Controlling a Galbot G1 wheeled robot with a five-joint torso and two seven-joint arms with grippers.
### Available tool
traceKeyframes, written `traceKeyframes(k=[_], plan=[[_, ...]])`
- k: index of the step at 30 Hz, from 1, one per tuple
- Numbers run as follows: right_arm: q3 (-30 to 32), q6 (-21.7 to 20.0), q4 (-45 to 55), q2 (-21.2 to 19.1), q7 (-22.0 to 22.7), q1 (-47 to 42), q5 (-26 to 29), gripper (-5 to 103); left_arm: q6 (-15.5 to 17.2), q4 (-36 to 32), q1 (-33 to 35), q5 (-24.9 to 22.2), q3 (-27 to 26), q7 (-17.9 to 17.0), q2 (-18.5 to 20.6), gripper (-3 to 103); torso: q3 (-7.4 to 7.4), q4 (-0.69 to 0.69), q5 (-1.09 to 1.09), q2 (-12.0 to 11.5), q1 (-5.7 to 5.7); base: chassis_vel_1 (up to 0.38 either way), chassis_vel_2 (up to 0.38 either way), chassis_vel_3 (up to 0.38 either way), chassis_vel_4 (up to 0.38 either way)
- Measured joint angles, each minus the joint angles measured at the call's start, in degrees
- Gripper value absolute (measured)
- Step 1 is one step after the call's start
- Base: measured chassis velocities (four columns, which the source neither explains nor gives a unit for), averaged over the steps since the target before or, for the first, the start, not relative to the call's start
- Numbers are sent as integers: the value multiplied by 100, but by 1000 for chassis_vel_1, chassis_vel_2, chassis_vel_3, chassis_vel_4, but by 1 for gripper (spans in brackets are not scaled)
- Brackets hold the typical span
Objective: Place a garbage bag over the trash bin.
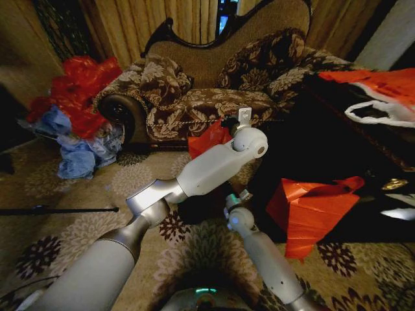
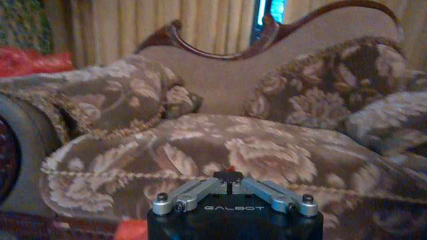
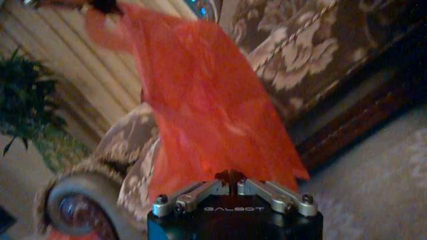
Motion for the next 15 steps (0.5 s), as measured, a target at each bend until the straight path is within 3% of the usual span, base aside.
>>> traceKeyframes(k=[4, 15], plan=[[250, -41, -154, -90, -152, 246, 119, 0, 28, -240, -2, -269, 208, -88, -1, 0, 0, 0, 0, 0, 0, 0, 0, 0, 0], [272, -130, -419, -36, -243, 557, 228, 0, 26, -172, 26, -234, 203, -5, 0, 0, 0, 0, -1, 0, 0, 0, 0, 0, 0]])
